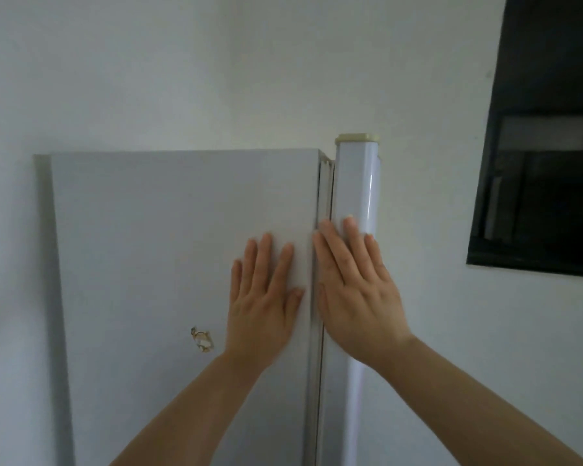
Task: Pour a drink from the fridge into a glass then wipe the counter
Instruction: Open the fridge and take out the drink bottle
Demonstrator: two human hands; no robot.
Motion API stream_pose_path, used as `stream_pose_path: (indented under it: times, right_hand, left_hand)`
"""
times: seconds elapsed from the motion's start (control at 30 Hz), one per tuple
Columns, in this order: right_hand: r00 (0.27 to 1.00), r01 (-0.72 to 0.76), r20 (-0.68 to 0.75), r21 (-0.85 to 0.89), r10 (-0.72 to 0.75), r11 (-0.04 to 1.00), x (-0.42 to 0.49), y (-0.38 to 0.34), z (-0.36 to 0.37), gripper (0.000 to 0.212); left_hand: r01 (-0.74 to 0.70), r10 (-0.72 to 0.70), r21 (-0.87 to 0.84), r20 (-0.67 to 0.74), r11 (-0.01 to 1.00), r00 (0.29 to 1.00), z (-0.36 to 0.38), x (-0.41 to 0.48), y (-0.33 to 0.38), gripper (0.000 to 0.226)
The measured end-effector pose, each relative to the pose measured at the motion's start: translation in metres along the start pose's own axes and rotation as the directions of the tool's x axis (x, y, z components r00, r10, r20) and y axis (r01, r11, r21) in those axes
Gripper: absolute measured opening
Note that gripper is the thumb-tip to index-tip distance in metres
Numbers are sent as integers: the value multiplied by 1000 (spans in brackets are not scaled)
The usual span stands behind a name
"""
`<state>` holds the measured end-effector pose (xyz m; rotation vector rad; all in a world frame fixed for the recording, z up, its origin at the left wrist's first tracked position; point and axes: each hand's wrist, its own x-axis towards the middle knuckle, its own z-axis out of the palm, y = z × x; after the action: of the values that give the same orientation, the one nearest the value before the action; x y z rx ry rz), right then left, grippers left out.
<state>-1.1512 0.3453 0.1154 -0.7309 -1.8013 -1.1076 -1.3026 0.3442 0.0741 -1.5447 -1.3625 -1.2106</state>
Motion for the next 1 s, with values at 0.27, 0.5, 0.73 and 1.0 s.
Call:
stream_pose_path:
  times: [0.27,0.5,0.73,1.0]
  right_hand:
    - [993,1,113,-161,18,987,3,-6,-9,57]
    - [971,26,236,-274,41,961,2,-9,-14,58]
    - [951,-36,278,-342,138,939,-23,26,-38,63]
    - [882,-111,377,-415,282,903,-45,71,-66,73]
  left_hand:
    - [-43,43,-23,-14,999,999,0,0,-3,51]
    - [-74,75,-44,15,996,997,-2,-1,-8,54]
    - [-76,74,-71,-30,995,997,1,-1,-2,51]
    - [-36,36,-61,12,997,999,2,0,3,59]
